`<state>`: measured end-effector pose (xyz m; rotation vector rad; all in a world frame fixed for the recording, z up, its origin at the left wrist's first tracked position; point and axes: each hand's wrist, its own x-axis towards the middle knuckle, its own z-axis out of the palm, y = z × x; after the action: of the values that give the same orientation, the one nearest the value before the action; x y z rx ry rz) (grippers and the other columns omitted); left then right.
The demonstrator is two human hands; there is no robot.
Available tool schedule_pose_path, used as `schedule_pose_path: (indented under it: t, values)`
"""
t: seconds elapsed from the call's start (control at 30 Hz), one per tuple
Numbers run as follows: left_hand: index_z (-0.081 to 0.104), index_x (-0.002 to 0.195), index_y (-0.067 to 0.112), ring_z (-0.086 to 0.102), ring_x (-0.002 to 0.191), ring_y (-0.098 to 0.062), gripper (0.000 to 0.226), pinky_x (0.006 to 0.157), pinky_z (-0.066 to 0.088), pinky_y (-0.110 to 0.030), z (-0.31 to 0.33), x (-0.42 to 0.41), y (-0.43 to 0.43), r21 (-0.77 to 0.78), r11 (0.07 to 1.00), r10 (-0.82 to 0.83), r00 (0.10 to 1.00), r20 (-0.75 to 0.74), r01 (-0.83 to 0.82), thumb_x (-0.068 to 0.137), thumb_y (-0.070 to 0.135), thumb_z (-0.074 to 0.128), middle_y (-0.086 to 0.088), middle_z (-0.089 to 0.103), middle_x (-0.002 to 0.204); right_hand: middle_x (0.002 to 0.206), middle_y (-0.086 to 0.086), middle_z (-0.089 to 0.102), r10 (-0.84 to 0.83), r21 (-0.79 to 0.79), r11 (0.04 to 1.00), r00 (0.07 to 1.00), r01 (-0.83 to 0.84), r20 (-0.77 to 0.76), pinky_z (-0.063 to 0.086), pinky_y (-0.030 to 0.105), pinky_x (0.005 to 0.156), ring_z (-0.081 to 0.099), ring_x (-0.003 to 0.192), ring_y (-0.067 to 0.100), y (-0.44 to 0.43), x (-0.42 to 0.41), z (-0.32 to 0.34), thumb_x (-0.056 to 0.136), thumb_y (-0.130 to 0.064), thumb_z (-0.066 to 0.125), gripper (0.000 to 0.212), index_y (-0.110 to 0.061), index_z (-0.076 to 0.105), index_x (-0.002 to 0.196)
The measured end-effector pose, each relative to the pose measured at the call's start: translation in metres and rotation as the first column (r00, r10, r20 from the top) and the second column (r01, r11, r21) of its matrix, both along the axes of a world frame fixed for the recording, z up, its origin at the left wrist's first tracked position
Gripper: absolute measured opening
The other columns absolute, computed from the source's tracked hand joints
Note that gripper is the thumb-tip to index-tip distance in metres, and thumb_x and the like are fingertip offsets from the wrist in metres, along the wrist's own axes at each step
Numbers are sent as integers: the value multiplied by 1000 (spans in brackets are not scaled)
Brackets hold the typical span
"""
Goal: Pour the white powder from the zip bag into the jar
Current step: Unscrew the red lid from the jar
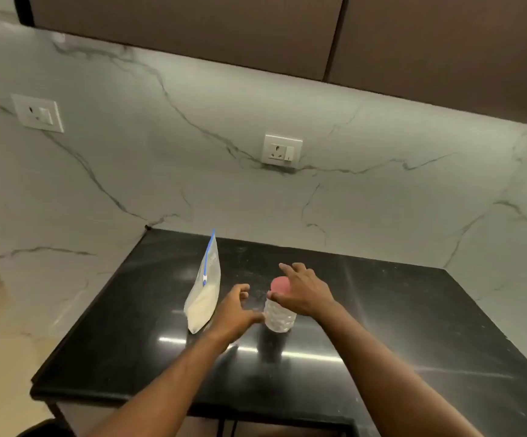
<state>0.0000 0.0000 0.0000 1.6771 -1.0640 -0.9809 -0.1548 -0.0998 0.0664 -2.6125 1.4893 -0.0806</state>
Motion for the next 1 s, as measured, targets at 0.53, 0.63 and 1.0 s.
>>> schedule_pose_path:
  t: [0.53,0.63,1.0]
  values:
    - [46,119,58,65,95,9,79,74,45,-5,-75,-10,-86,-58,986,-145,973,179,158,54,72,88,33,65,105,80,-4,68,-102,9,994,962,108,-252,49,27,59,65,73,14,-54,41,-23,82,-81,56,62,-21,69,97]
    - [48,125,56,65,99,12,82,78,47,-5,-76,-6,-90,-87,981,-156,968,199,176,55,73,88,36,65,109,94,-3,74,-69,89,992,974,90,-217,55,25,66,68,81,14,-60,37,-21,80,-77,63,63,-21,71,109]
    - [45,131,60,61,104,17,90,80,48,-3,-72,-3,-91,-77,973,-192,947,258,218,54,74,89,41,59,113,141,-7,64,488,343,850,844,-400,-225,53,33,90,53,119,17,-69,29,12,86,-27,81,57,-32,64,140]
